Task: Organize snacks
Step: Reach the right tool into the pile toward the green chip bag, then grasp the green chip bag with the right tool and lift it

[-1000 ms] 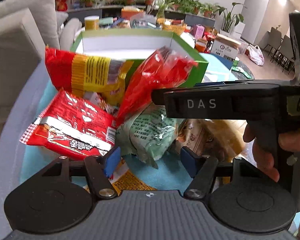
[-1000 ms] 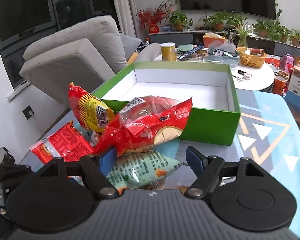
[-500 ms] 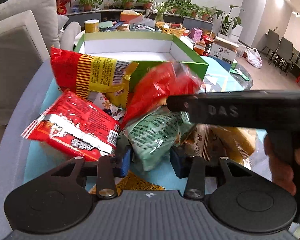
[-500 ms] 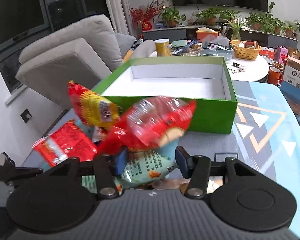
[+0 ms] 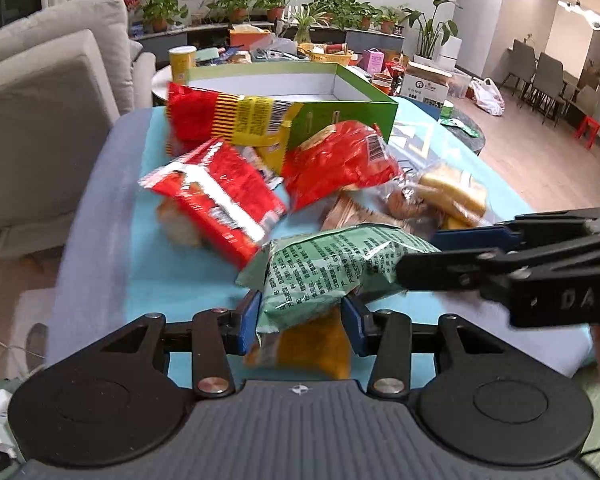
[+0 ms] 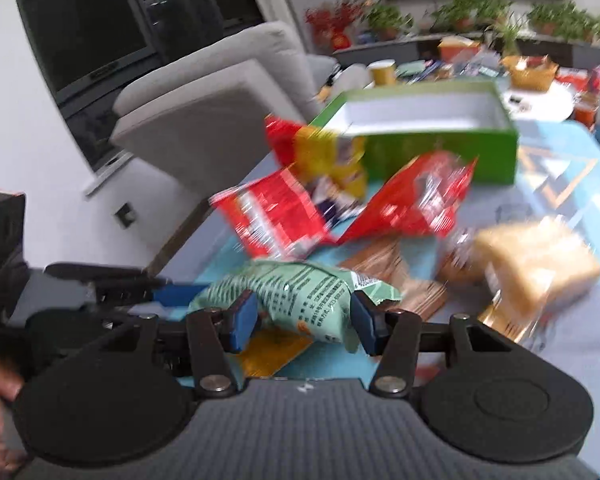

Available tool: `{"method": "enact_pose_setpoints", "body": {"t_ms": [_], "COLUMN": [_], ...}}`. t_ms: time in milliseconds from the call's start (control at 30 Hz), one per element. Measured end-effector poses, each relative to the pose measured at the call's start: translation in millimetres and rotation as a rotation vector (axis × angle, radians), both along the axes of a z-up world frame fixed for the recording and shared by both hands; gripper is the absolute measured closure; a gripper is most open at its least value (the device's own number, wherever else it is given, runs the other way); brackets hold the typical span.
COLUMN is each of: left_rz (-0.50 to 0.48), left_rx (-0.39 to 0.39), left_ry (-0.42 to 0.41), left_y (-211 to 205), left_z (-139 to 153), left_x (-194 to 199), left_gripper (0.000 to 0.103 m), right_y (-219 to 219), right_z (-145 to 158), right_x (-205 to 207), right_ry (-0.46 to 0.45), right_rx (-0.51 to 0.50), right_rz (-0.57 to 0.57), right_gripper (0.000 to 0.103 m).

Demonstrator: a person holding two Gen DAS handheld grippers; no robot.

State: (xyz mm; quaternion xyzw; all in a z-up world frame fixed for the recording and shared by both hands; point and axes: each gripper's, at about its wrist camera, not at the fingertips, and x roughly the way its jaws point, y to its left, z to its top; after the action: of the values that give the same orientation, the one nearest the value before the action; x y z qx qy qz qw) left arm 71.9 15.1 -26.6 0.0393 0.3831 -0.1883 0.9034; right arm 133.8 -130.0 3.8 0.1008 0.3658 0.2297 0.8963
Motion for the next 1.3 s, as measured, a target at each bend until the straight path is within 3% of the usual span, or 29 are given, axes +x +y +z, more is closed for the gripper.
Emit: {"method": "enact_pose_setpoints", "body": {"t_ms": [33, 200, 467, 600, 667, 800, 967, 1100, 1167, 1300], "left_rz": [-0.002, -0.023, 0.02, 0.064, 0.075, 0.068, 0.022, -0.006, -0.013, -0.027], "left_rx": [0.004, -0.03, -0.083, -0.126, -0.11, -0.031, -0.055, -0.043, -0.045, -0.065], "left_ry": [-0.008, -0.038, -0.006, -0.017, -0.017, 0.026, 0.042, 0.037, 0.041, 0.034], "left_y": [3, 13, 23, 31, 27, 15, 13, 11, 12, 9], "left_z": [1, 13, 17, 24, 21, 1, -7, -10, -14, -15], "left_x": [-5, -22, -17, -7, 2, 14, 12, 6, 4, 1], "left_gripper": [0.06, 0.035, 0.034, 0.032, 0.031, 0.031, 0.032, 0.041, 0.041, 0.053], "right_y": [0, -9, -9, -1, 2, -1, -18, -16, -20, -17], "right_z": [1, -1, -20, -30, -35, -37, -31, -47, -59, -60], "right_x": [-1, 1, -1, -1, -3, -12, -11, 1, 6, 6], "right_ry": [-0.001, 0.032, 0.119, 0.145, 0.163, 0.158, 0.14, 0.219, 0.291, 0.294], "right_rx": [-0.003, 0.008, 0.084, 0.039, 0.023, 0.004, 0.106, 0.151, 0.244, 0.282], "right_rz": [-0.009, -0.081, -0.108, -0.088, -0.077, -0.071, -0.157, -0.163, -0.169, -0.176], "right_gripper": [0.055, 0.054, 0.054, 0.054, 0.054, 0.054, 0.054, 0.054, 0.054, 0.054]}}
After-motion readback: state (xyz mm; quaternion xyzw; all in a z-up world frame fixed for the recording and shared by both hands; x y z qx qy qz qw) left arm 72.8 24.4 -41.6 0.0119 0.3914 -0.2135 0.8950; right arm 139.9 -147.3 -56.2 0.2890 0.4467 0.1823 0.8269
